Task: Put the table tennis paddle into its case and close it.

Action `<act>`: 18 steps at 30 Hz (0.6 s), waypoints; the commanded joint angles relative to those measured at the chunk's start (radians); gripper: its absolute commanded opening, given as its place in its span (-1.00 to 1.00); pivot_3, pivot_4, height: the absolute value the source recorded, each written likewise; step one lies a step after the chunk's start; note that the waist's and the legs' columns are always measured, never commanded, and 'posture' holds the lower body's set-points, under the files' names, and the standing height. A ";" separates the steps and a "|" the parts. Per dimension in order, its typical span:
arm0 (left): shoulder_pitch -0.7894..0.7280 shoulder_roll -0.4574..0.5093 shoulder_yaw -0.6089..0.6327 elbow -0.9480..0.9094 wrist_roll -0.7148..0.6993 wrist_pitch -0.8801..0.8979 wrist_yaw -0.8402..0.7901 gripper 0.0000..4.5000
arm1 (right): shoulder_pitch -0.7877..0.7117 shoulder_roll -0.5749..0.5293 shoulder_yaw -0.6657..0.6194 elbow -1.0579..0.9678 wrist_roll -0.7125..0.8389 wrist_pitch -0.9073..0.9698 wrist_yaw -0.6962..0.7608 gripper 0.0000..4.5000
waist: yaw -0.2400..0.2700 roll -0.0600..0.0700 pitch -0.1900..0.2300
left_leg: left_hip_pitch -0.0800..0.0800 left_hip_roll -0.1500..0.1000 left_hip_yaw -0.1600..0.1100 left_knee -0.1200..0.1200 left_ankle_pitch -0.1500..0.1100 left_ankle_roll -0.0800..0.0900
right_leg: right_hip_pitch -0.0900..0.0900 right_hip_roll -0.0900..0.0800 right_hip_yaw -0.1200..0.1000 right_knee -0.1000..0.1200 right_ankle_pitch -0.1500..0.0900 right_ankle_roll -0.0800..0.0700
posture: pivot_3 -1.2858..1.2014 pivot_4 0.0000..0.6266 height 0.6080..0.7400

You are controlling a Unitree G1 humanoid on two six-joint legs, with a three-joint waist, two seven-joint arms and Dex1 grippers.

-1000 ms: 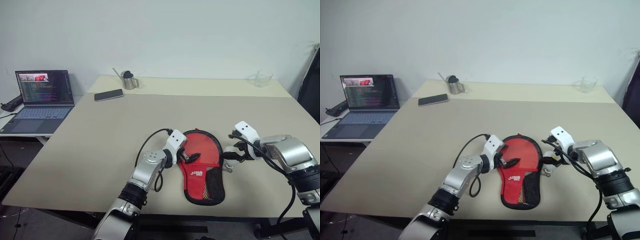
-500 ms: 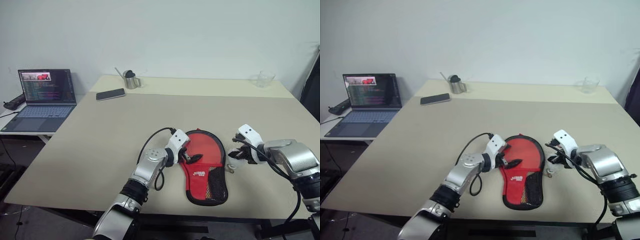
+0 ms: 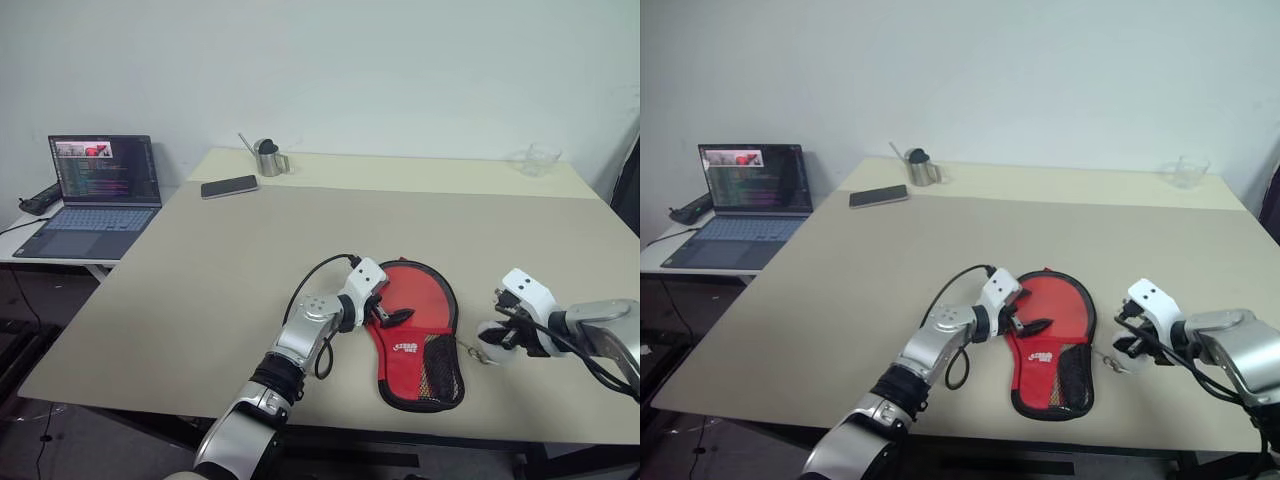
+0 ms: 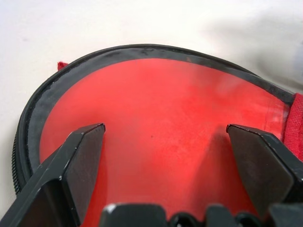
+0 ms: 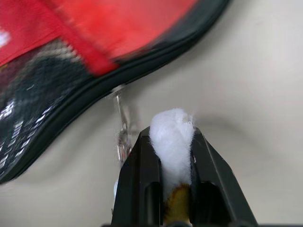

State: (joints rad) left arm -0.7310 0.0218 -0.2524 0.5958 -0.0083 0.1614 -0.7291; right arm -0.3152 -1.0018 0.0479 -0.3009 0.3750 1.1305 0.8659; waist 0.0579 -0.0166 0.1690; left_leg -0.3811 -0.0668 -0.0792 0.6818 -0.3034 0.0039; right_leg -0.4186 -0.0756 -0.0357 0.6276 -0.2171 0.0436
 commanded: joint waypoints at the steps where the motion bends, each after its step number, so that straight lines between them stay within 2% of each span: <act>1: -0.017 -0.036 -0.030 0.030 0.012 -0.017 -0.008 1.00 | 0.047 -0.040 -0.052 -0.093 0.039 0.001 0.026 -0.90 | 0.002 0.000 0.000 | 0.000 0.000 0.000 0.000 0.000 0.000 | 0.000 0.000 0.000 0.000 0.000 0.000 | 0.03 -0.52 1.00; 9: -0.036 -0.049 -0.028 0.072 0.028 -0.037 -0.014 1.00 | 0.145 -0.086 -0.061 -0.181 0.062 -0.033 0.038 -0.90 | 0.015 0.001 0.000 | 0.000 -0.003 -0.002 0.001 0.000 0.000 | 0.002 0.000 -0.002 0.000 -0.001 0.001 | 0.03 -0.52 1.00; 18: -0.045 -0.056 -0.030 0.111 0.048 -0.055 -0.014 1.00 | 0.262 -0.166 -0.070 -0.256 0.095 -0.112 0.122 -0.90 | 0.021 0.001 -0.001 | 0.001 -0.005 -0.004 0.001 0.000 0.001 | 0.004 -0.002 -0.003 0.000 -0.001 0.002 | 0.03 -0.52 1.00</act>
State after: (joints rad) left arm -0.7703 -0.0162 -0.2533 0.6855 0.0230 0.1062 -0.7364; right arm -0.0673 -1.1436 0.0052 -0.5172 0.4503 1.0327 0.9527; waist 0.0790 -0.0157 0.1683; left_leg -0.3800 -0.0720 -0.0831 0.6829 -0.3030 0.0047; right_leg -0.4145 -0.0773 -0.0383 0.6275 -0.2184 0.0462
